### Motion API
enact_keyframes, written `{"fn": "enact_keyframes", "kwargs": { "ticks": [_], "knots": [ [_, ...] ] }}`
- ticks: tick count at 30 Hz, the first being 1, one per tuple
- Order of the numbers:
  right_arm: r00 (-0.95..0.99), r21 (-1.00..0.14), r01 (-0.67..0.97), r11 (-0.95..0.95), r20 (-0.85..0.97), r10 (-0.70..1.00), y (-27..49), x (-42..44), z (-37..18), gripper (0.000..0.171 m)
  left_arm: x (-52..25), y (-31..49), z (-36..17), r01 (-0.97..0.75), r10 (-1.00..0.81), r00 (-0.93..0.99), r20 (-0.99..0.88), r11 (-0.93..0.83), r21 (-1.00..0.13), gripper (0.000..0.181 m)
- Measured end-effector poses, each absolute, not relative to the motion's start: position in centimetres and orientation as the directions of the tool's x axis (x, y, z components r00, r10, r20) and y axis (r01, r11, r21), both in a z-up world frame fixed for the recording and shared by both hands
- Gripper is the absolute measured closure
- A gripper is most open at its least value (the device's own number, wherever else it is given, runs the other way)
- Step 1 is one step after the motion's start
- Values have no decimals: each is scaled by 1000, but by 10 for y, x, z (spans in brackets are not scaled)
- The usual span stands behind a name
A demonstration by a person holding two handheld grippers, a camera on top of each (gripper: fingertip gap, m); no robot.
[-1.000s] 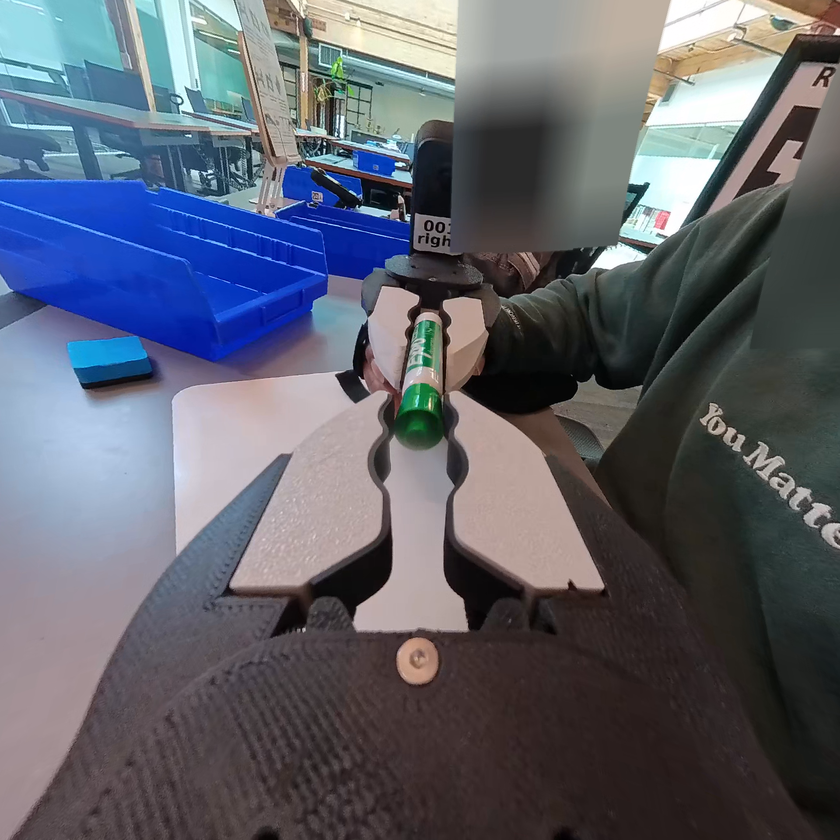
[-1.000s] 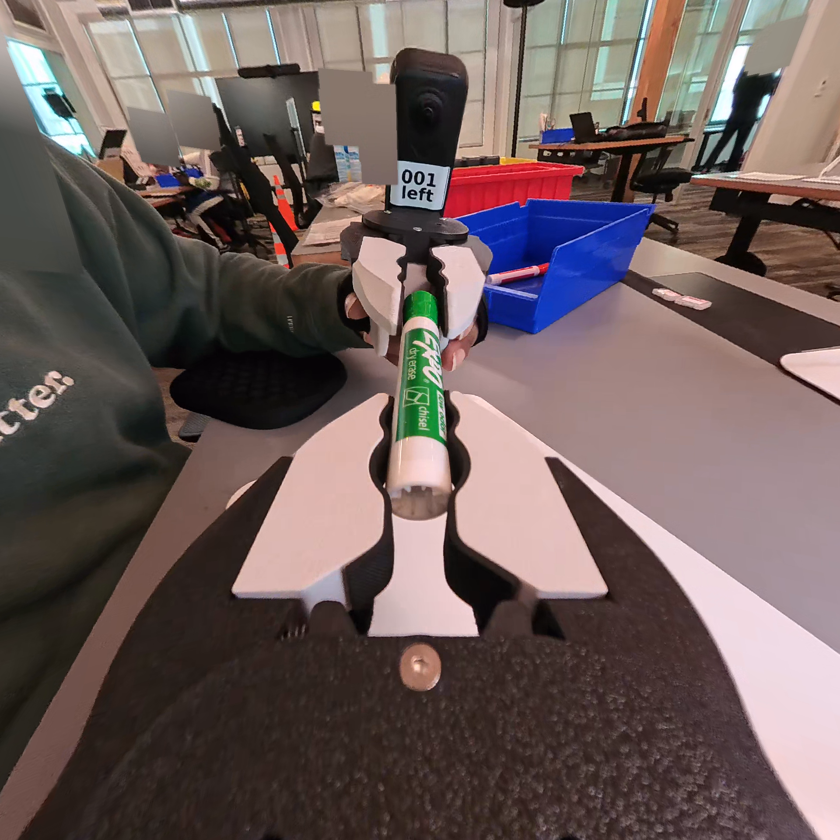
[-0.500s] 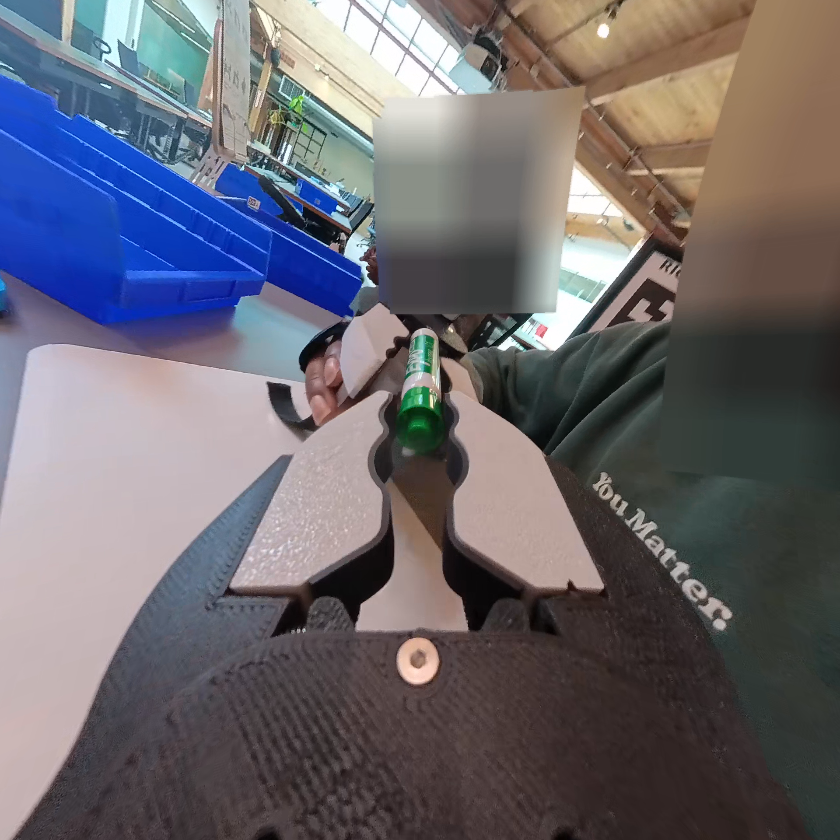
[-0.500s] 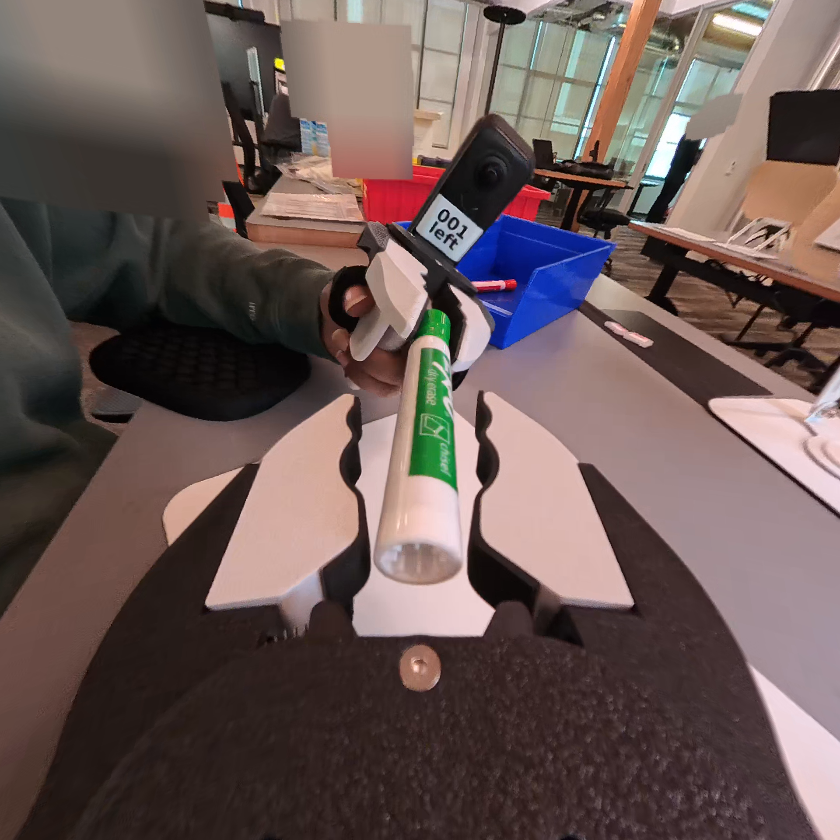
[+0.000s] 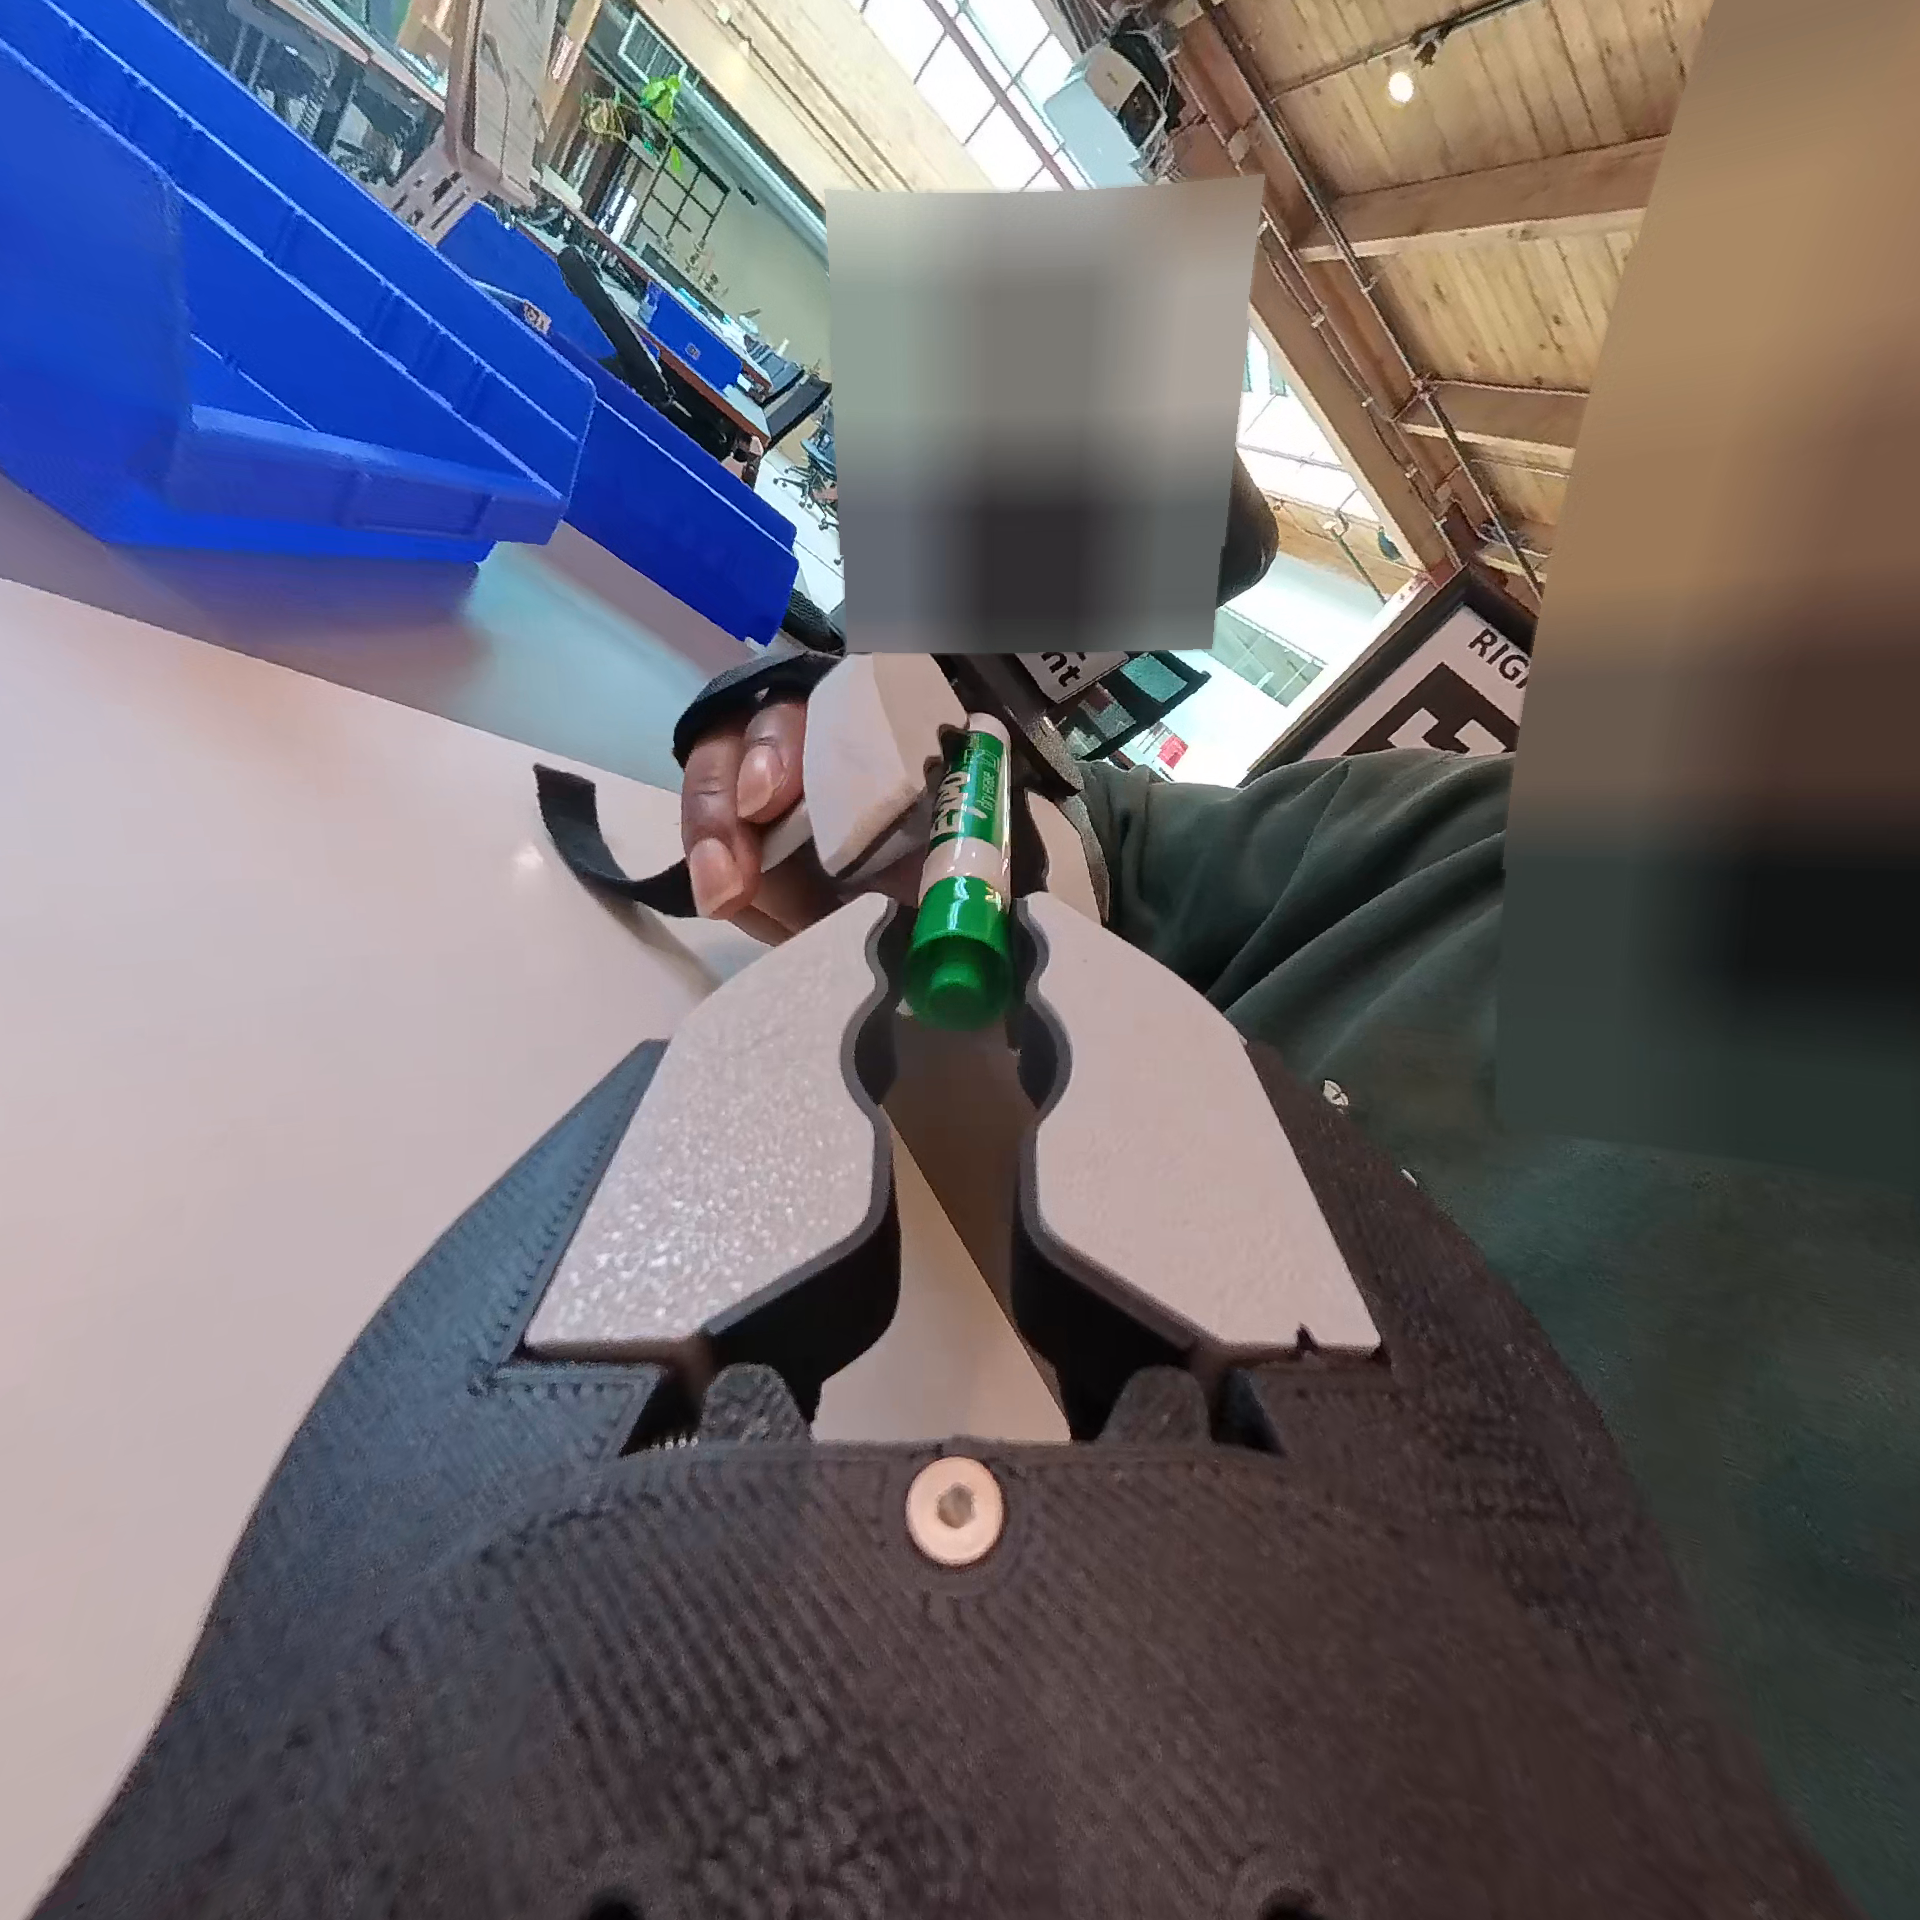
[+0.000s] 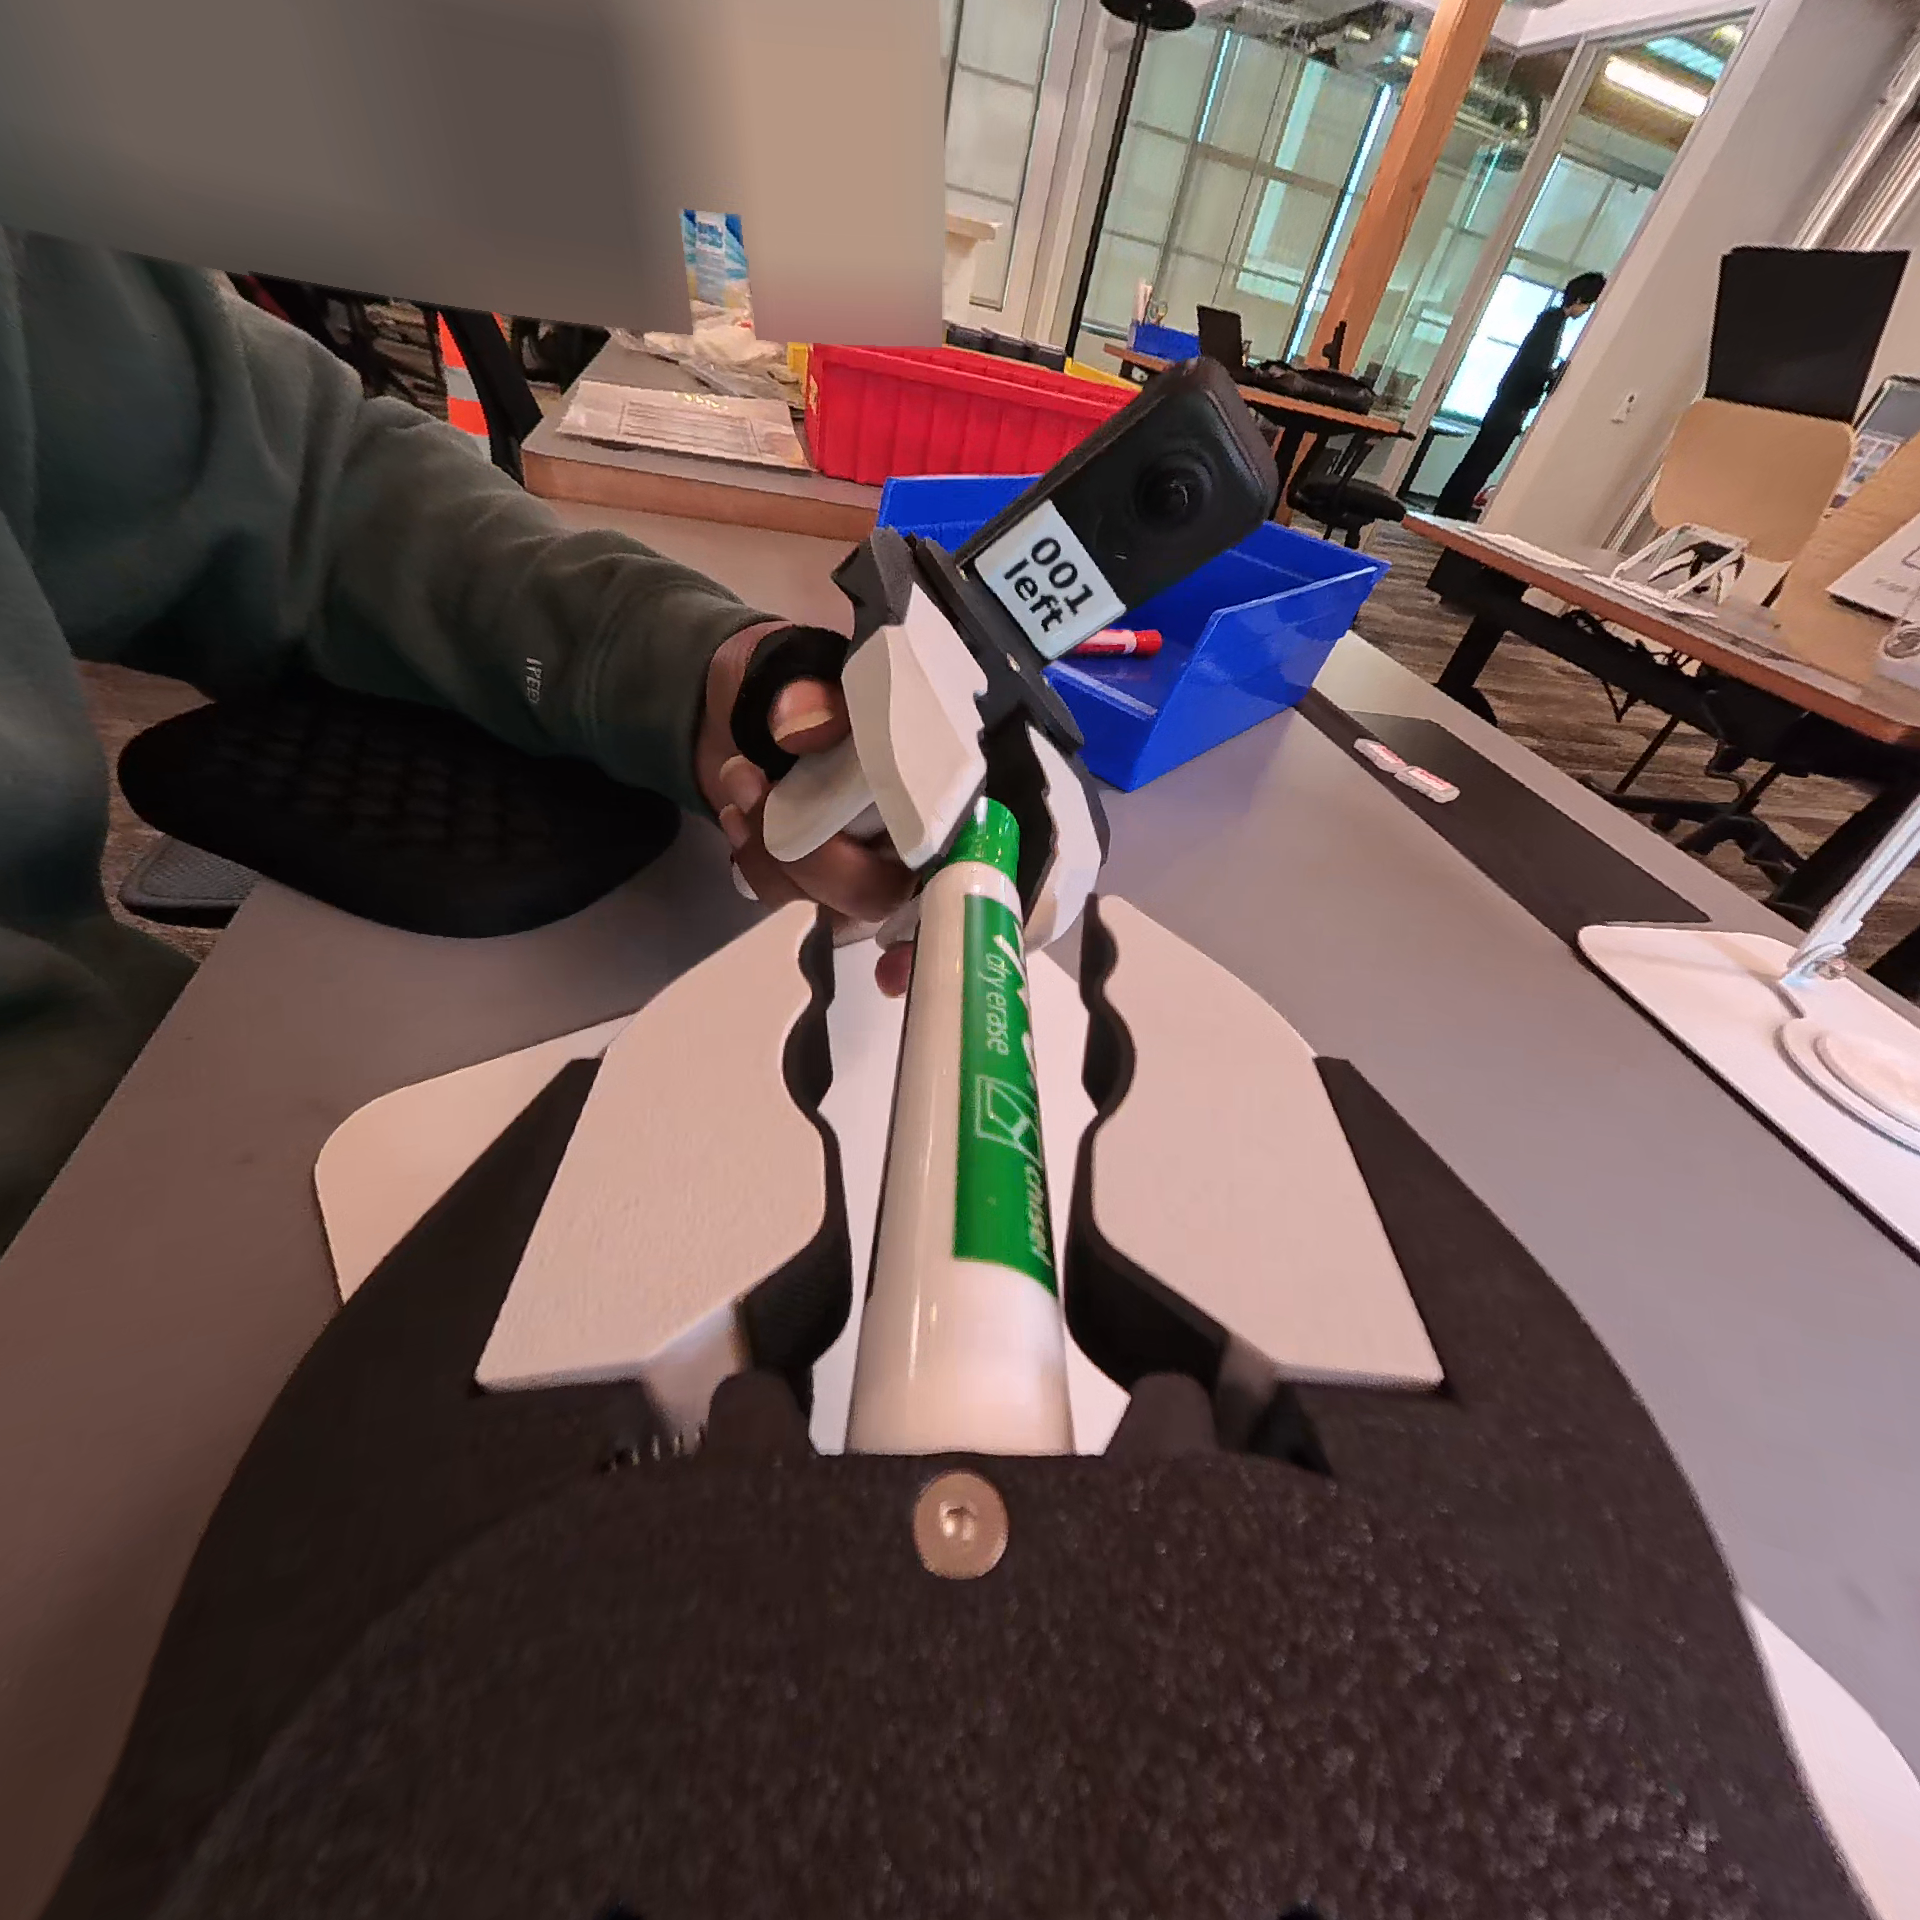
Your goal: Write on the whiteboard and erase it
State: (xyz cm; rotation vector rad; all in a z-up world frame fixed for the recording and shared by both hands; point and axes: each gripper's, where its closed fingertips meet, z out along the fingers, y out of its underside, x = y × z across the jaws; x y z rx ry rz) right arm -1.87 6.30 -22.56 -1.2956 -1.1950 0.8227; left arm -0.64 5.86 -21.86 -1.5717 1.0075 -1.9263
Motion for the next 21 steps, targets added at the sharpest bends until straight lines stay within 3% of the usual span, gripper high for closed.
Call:
{"fn": "enact_keyframes", "kwargs": {
  "ticks": [10, 21],
  "knots": [
    [227, -978, 165, 125, 161, 961, 61, -17, -234, 136, -4, 57, -230, -153, -699, -211, 683, -666, -730, 161],
    [237, -981, 175, 81, 122, 964, 63, -18, -241, 136, -4, 60, -238, -179, -667, -190, 721, -698, -693, 161]
  ]
}}
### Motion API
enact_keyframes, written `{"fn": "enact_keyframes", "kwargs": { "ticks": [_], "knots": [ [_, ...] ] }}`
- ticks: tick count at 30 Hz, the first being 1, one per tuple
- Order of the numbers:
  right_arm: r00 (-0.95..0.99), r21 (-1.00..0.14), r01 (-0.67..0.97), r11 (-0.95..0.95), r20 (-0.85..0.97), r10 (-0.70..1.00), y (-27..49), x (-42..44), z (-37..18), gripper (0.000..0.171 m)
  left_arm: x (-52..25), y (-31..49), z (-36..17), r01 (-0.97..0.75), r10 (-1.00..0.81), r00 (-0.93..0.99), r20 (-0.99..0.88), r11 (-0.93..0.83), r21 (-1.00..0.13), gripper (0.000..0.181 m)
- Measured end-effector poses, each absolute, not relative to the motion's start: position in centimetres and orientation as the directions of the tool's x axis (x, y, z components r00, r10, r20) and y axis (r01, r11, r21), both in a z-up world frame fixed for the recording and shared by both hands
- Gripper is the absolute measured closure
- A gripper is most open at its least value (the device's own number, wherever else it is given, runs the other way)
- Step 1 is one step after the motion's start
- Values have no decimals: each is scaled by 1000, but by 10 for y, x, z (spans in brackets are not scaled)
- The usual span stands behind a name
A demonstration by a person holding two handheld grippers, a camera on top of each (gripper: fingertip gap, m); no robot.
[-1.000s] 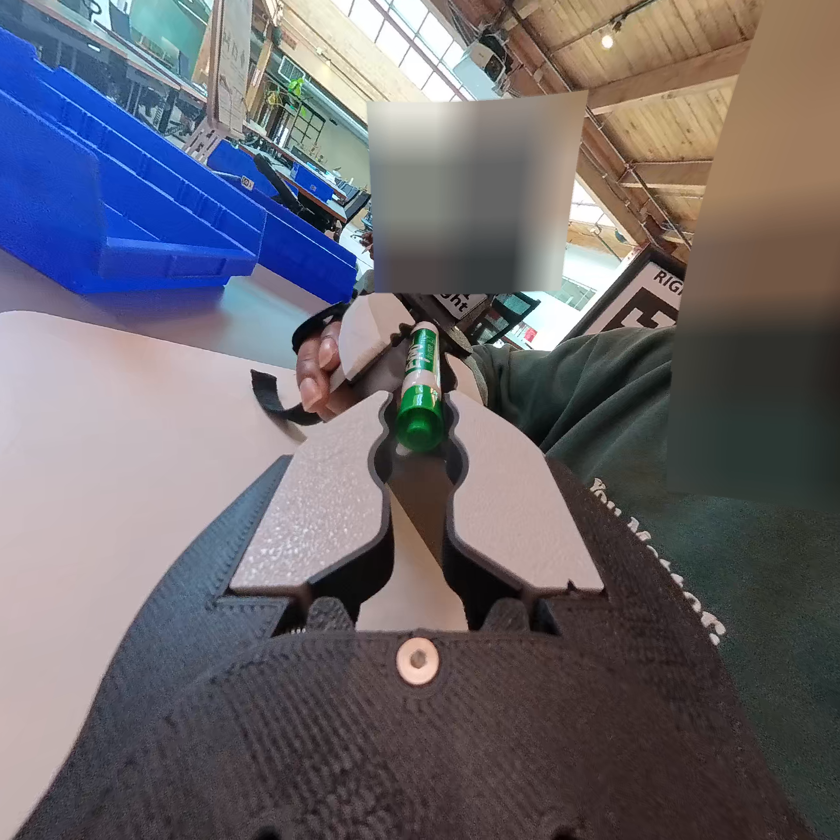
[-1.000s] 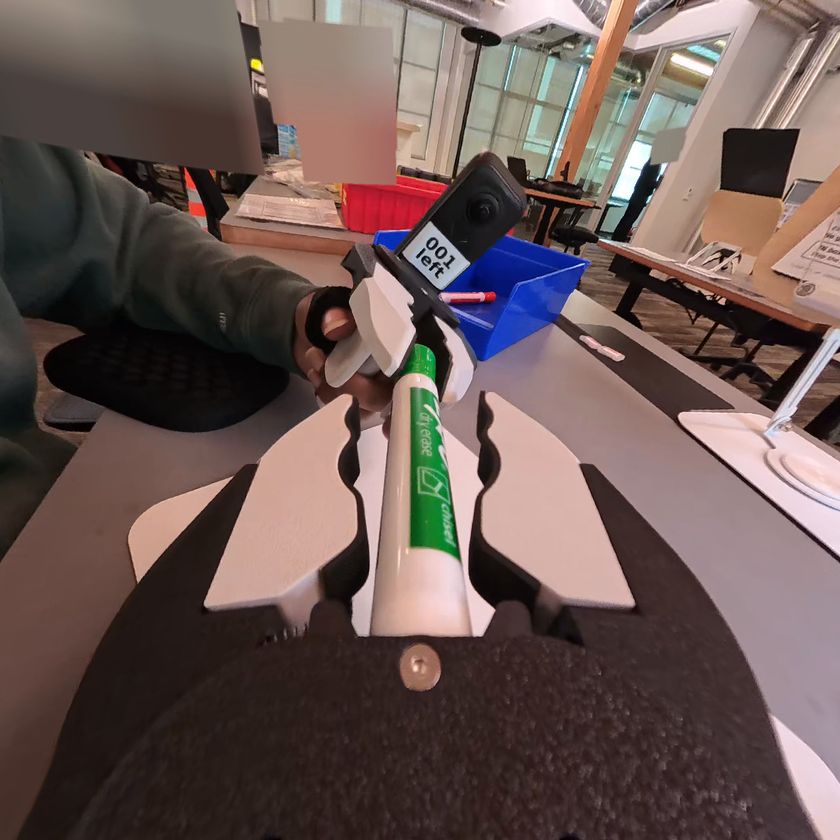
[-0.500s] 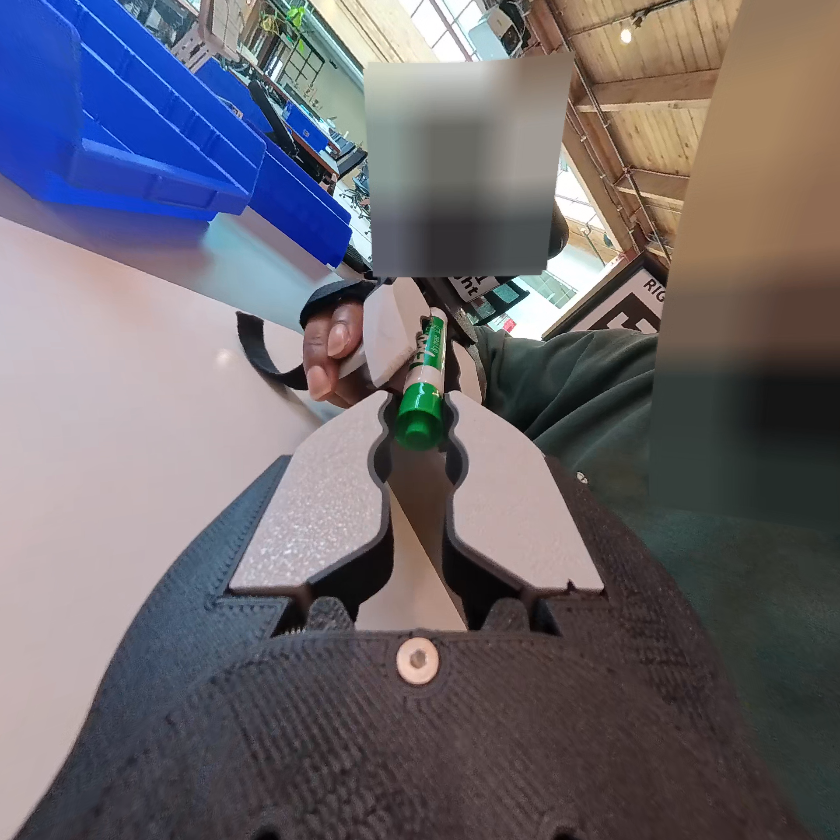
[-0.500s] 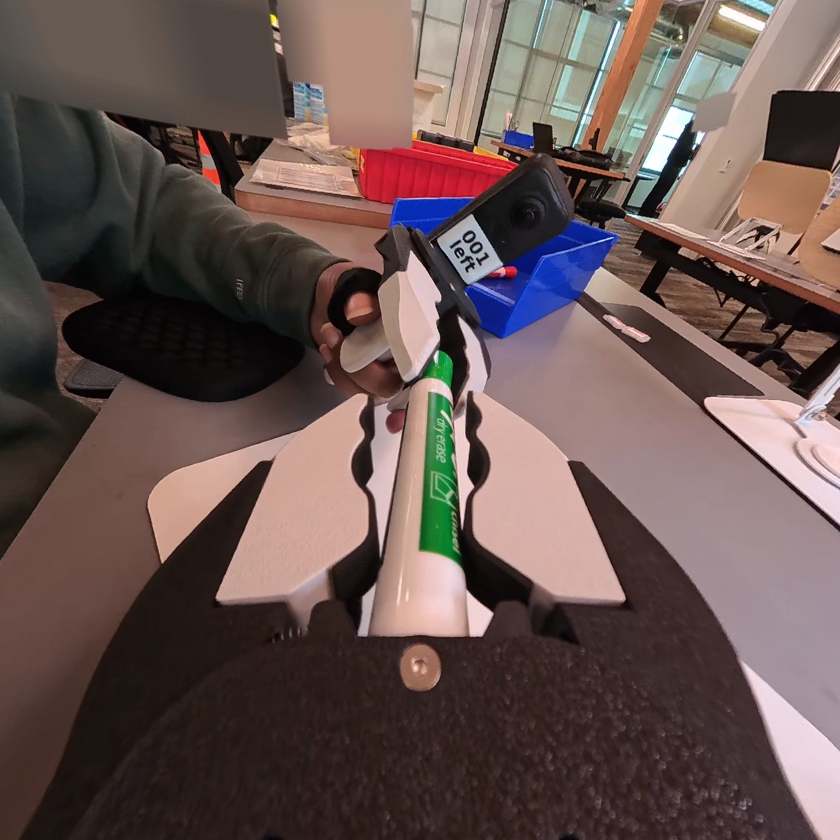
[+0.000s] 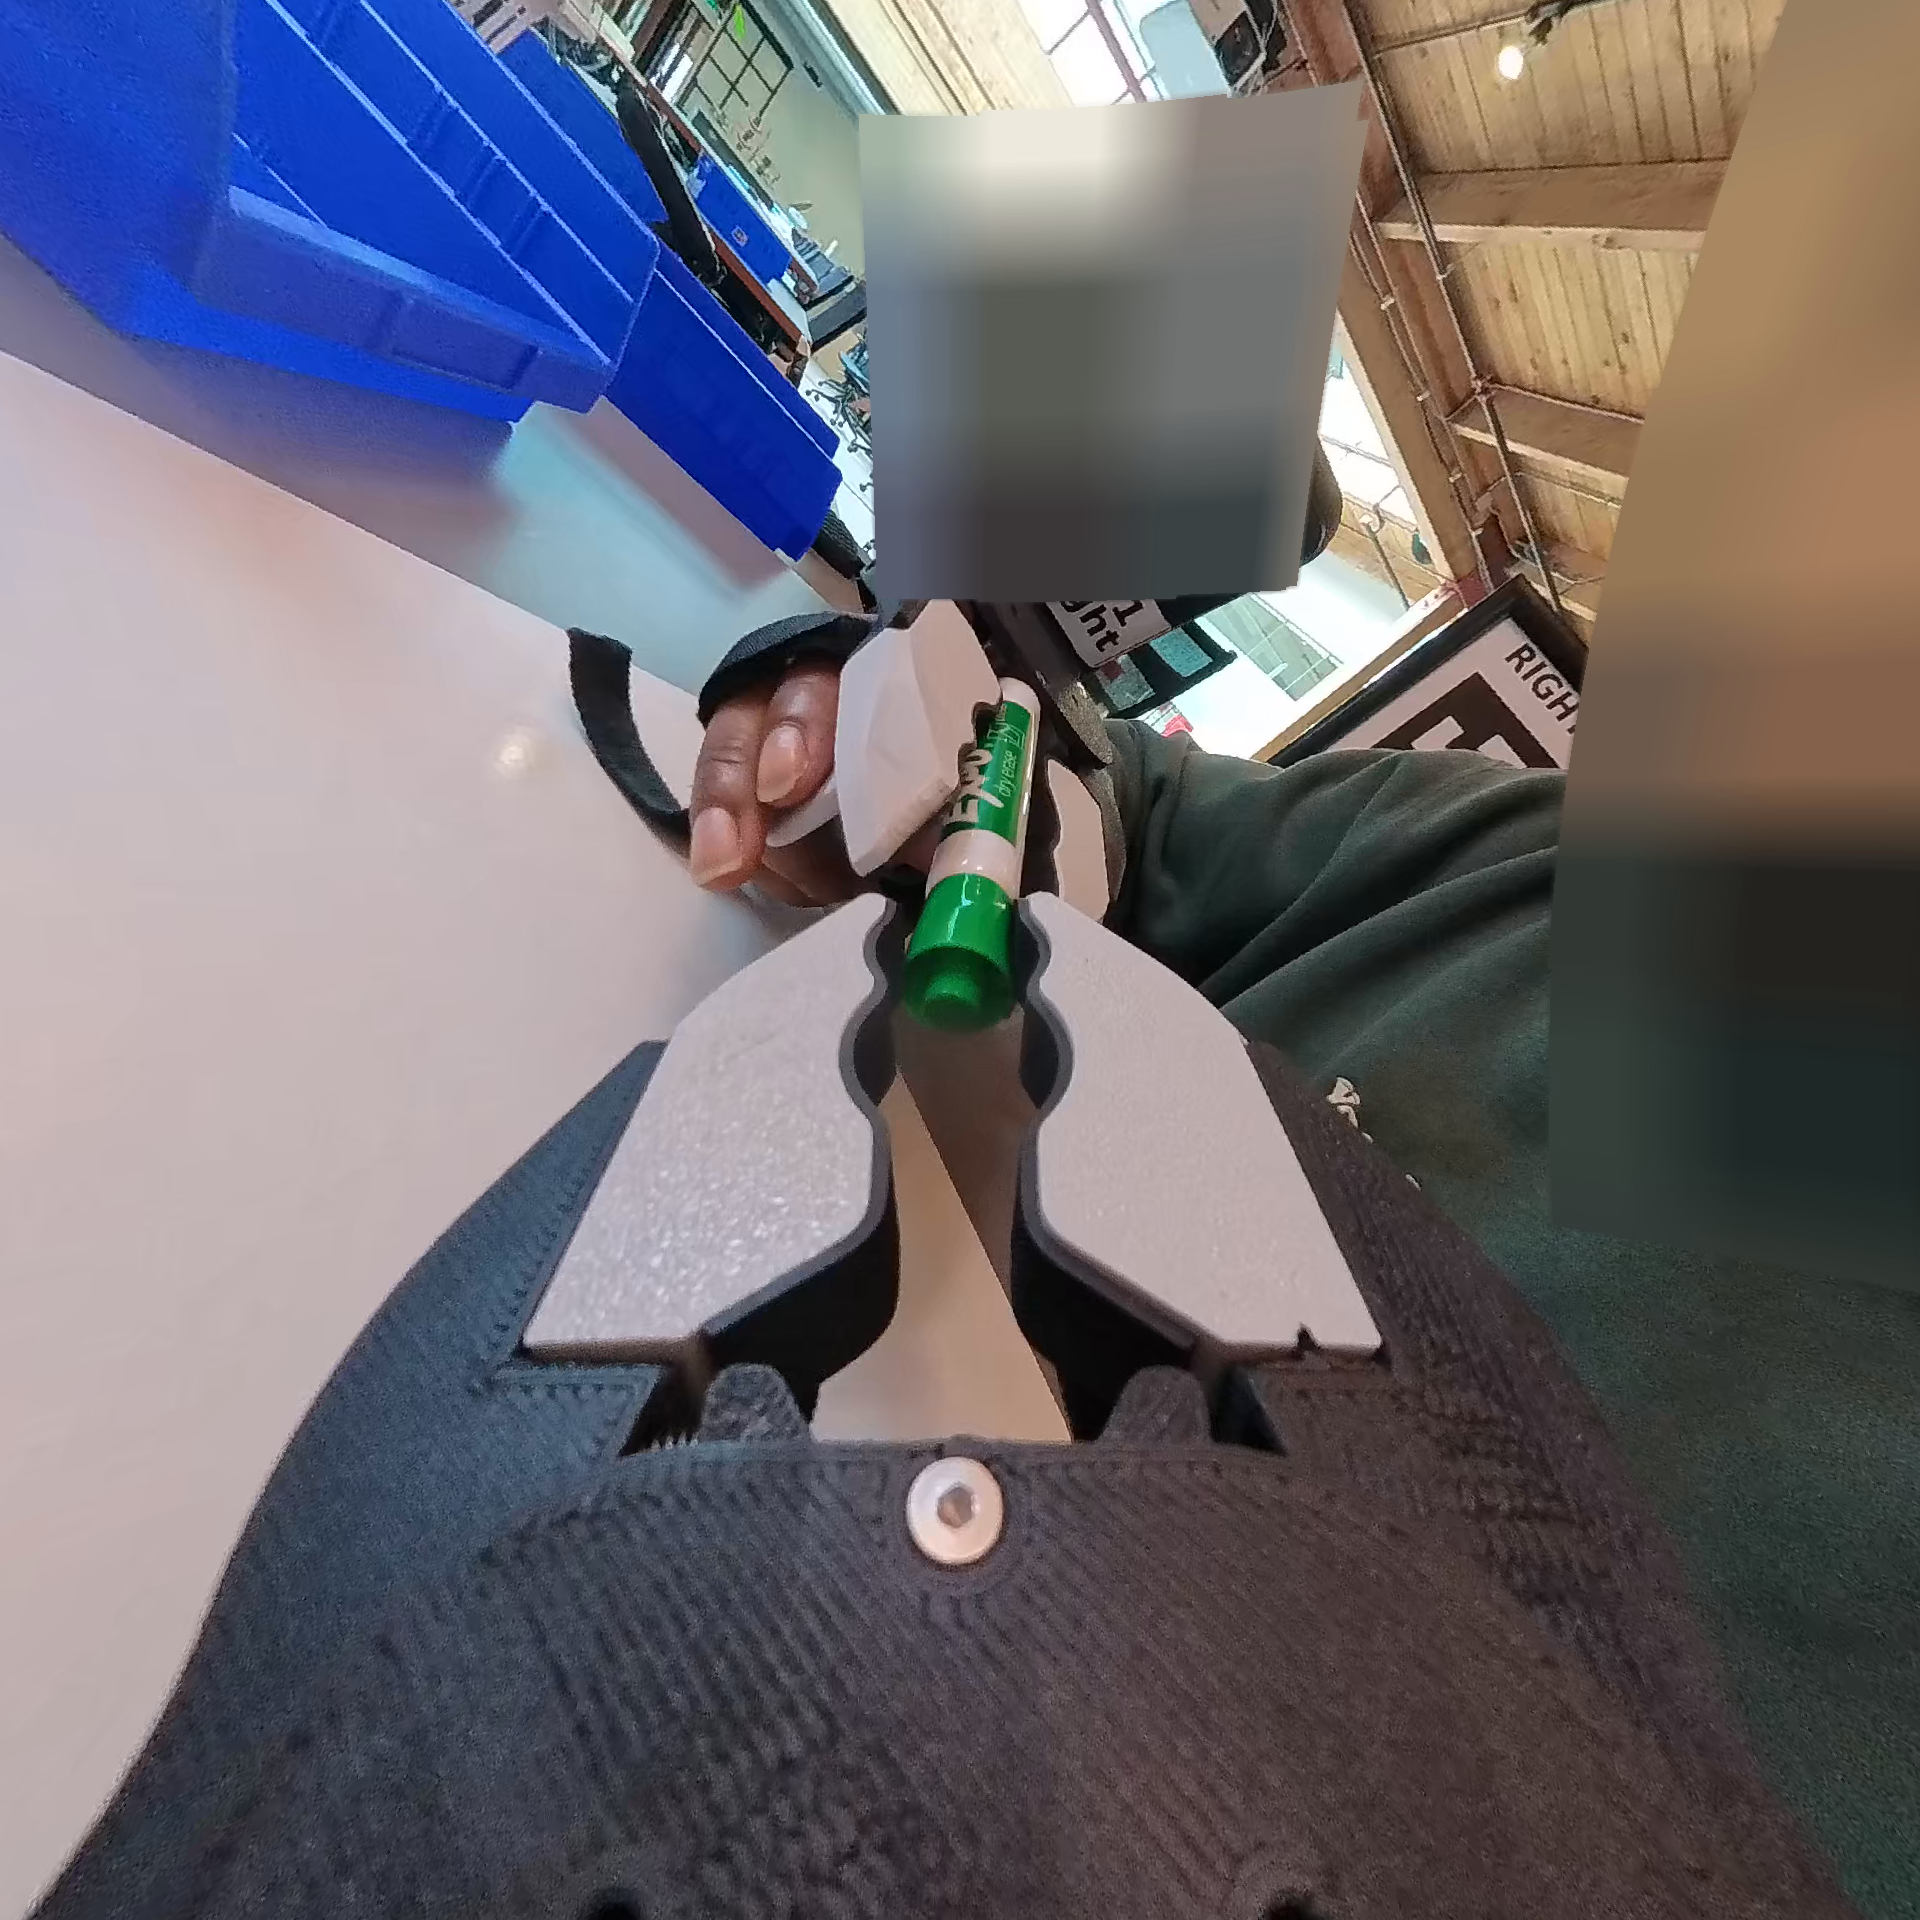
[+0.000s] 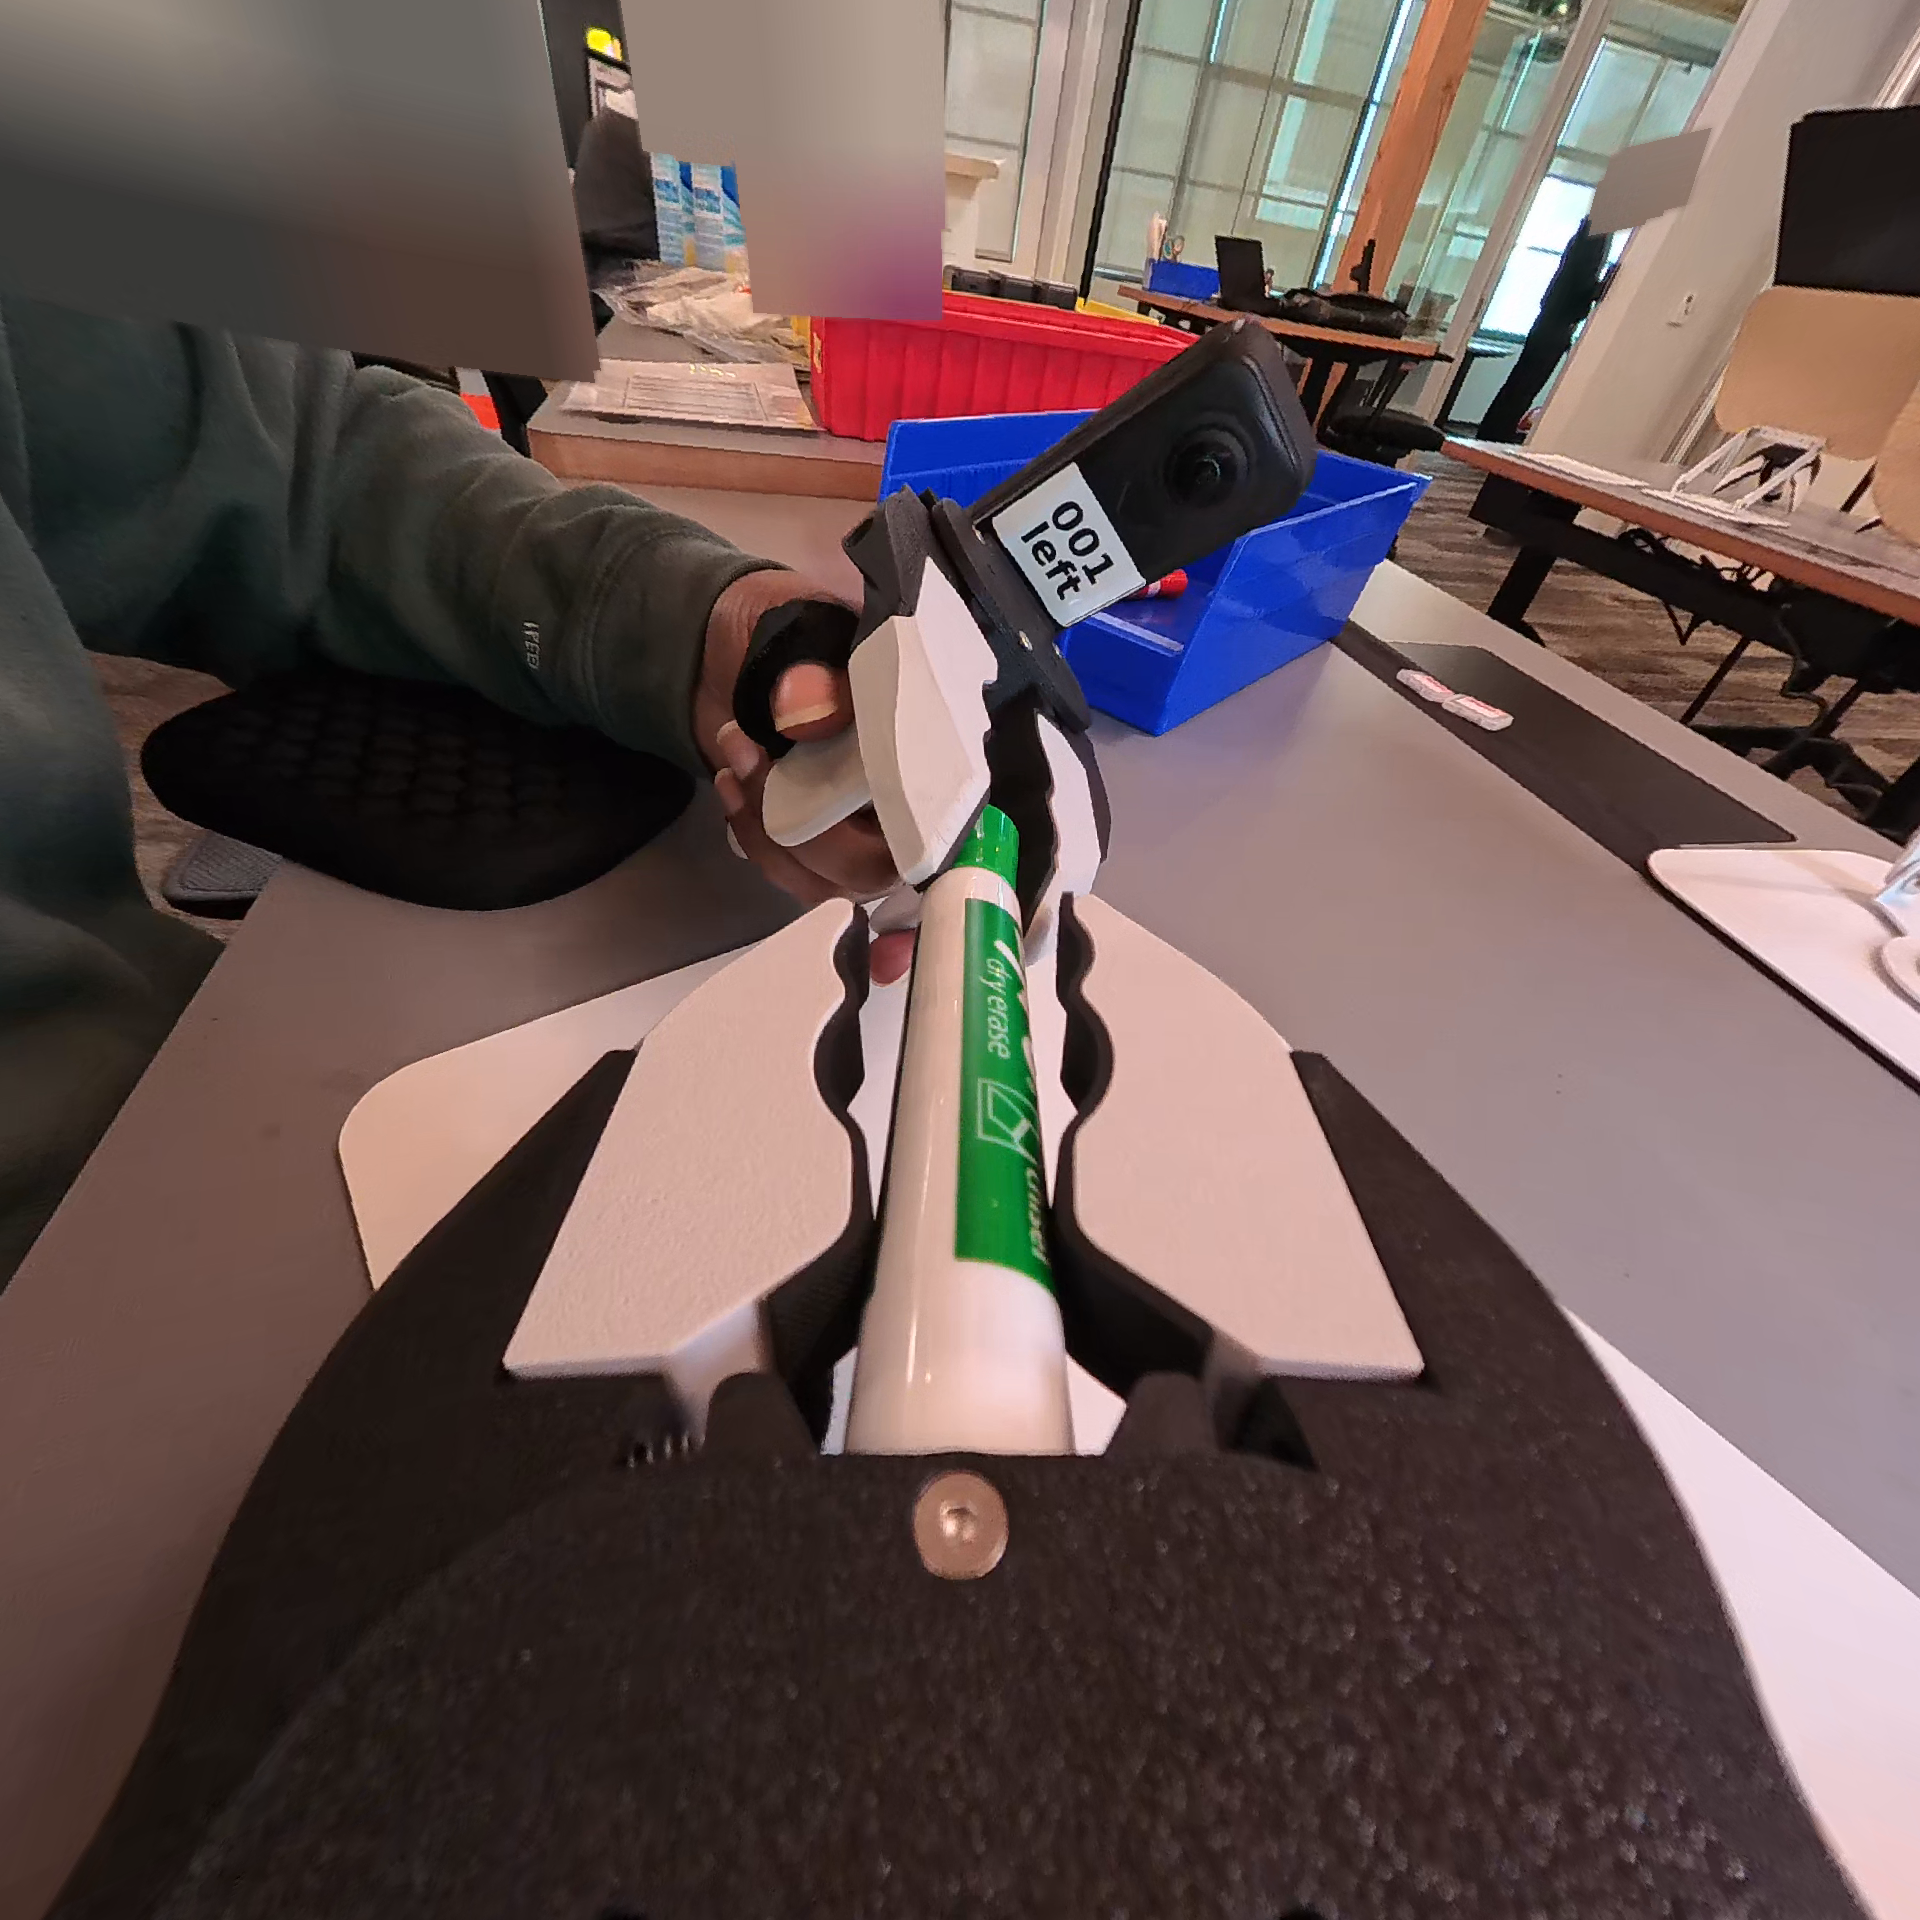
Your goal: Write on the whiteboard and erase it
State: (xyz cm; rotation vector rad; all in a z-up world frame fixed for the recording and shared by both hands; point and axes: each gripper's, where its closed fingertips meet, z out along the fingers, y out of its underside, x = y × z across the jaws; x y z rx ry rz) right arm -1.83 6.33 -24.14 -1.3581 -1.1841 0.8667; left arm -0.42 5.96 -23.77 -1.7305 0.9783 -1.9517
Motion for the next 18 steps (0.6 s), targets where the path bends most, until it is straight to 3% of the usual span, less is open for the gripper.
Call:
{"fn": "enact_keyframes", "kwargs": {
  "ticks": [18],
  "knots": [
    [250, -988, 152, 22, 60, 966, 68, -19, -241, 138, -5, 64, -238, -167, -635, -195, 747, -729, -664, 161]
  ]
}}
